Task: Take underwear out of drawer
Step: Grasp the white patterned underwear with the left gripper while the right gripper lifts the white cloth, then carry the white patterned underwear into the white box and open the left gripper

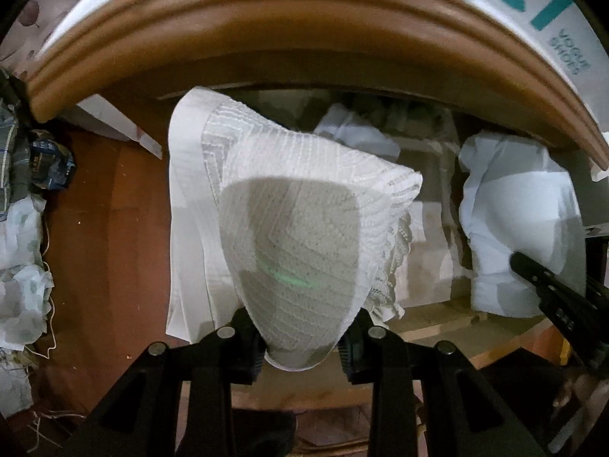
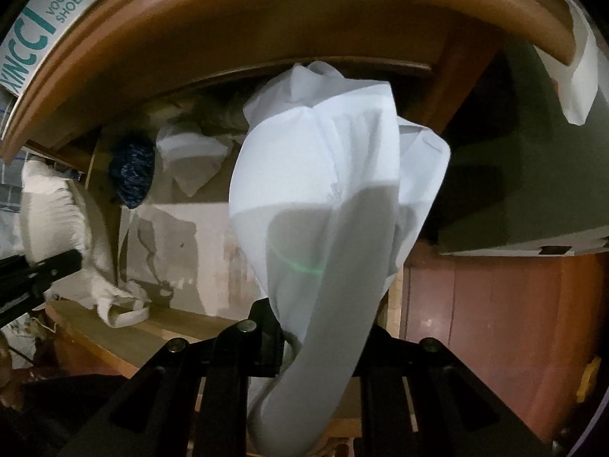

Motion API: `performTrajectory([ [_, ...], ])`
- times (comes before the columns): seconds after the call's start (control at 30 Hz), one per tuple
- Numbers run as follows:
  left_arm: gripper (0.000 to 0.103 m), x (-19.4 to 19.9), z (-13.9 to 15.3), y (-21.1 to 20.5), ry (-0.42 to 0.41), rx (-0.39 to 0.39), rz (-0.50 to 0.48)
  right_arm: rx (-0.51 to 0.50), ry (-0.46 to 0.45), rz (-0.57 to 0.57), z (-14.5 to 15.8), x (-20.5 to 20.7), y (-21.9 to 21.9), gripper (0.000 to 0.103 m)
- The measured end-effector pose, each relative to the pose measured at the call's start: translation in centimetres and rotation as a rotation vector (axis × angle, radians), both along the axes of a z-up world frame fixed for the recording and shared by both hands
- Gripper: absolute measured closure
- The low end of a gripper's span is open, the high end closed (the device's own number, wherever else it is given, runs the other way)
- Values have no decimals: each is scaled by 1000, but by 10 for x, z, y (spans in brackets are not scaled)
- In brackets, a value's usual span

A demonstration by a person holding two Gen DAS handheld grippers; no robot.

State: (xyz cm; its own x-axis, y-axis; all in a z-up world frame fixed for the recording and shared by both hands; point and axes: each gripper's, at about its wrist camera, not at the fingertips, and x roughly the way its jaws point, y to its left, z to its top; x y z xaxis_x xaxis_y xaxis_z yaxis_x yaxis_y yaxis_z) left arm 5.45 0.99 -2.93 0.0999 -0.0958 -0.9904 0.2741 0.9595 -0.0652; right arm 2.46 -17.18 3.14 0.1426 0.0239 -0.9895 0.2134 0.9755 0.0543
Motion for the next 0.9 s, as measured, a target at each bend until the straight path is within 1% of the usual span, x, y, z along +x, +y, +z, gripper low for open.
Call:
performTrajectory([
  [0.13,73,-3,11,2,-28,-6,-5,-18,18,4,-5,0,-2,89],
  [0.33,73,-17,49,9,-84,-20,-19,-38,33,13,-13,3,2,89],
  [0.5,73,-32,78,7,-129,-34,-39,-46,40,17,-19,5,7,89],
  [0.7,73,-46,124,9,-192,-63,-78,-46,44,15,-22,7,8,89],
  [0.8,73,-52,150,15,-218,-106,-86,-41,45,12,-23,6,8,89],
  [0.9,73,-55,177,23,-246,-127,-87,-41,46,13,-23,5,7,89],
])
